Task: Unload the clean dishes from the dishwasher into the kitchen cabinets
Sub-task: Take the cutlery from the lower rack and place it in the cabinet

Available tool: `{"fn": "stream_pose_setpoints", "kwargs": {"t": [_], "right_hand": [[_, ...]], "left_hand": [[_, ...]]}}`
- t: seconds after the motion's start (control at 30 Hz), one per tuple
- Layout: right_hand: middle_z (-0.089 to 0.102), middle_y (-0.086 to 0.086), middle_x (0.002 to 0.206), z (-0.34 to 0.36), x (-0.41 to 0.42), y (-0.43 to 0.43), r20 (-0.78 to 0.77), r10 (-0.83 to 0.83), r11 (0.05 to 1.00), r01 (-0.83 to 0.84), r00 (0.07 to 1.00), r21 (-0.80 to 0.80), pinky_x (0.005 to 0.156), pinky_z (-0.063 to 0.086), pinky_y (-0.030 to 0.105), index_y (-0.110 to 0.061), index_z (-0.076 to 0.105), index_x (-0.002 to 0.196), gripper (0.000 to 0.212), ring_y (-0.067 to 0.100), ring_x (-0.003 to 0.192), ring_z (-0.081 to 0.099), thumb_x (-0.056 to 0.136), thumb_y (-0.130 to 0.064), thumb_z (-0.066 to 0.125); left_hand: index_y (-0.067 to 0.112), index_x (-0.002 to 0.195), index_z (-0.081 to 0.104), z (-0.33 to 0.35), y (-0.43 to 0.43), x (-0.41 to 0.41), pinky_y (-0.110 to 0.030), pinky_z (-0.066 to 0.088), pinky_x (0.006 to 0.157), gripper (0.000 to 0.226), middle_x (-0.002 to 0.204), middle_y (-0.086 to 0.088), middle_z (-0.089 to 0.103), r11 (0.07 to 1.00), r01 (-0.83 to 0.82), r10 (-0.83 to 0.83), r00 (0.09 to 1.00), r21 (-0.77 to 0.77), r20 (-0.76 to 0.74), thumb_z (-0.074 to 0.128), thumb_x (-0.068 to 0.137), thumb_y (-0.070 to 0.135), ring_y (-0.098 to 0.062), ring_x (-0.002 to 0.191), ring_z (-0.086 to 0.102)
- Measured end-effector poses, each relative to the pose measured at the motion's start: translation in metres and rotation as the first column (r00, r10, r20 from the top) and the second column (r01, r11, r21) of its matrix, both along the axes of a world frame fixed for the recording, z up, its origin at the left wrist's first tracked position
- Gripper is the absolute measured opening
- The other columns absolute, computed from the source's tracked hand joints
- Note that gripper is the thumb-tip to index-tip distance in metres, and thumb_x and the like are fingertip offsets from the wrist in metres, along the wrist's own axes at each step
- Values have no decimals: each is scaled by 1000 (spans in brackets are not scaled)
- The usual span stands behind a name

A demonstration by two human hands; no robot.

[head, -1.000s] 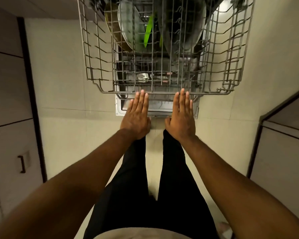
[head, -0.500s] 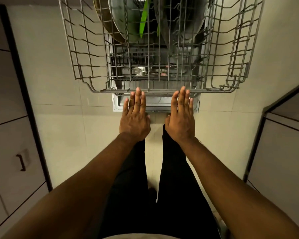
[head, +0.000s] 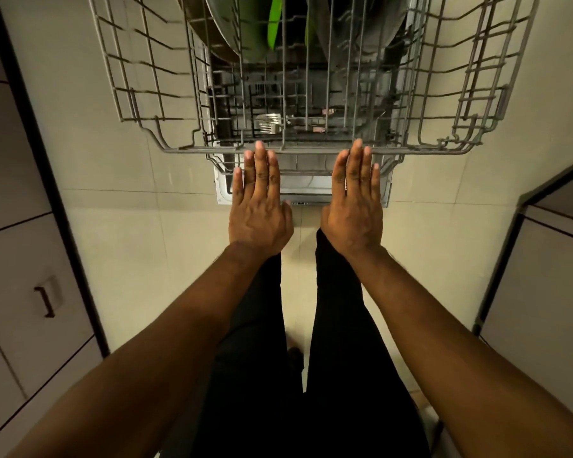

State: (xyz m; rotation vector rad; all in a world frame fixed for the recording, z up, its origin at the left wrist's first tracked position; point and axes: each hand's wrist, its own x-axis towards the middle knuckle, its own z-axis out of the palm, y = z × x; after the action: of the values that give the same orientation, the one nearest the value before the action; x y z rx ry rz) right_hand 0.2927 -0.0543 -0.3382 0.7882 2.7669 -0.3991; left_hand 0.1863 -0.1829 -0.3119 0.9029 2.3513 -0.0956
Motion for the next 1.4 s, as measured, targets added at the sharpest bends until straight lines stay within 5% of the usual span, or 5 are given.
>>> {"fn": "stream_pose_setpoints", "kwargs": {"t": [0.67,1.13,1.4], "right_hand": [[8,23,160,-12,-59,50,-102,18,998,-12,995,64,122,7,48,-2,4,152,84,31,147,-9,85,-11,54],[1,20,161,-15,-139,115,-95,32,990,-19,995,138,122,5,47,-3,-2,153,103,29,149,-6,80,-26,68],[-3,20,161,-15,-196,161,-120,66,976,-39,991,213,122,4,47,-1,-1,153,106,33,150,-5,73,-16,67]], "left_hand": [[7,151,-19,-16,38,-60,-46,-5,122,87,154,-9,-35,991,17,-4,995,130,-95,43,92,23,-26,146,-26],[6,152,-19,-20,104,-136,-45,-7,122,88,156,-11,-31,983,4,24,988,182,-150,40,88,19,-25,146,-26],[9,150,-23,-23,149,-194,-40,-14,120,102,161,-13,-21,967,36,17,978,252,-207,50,79,14,-25,147,-22]]}}
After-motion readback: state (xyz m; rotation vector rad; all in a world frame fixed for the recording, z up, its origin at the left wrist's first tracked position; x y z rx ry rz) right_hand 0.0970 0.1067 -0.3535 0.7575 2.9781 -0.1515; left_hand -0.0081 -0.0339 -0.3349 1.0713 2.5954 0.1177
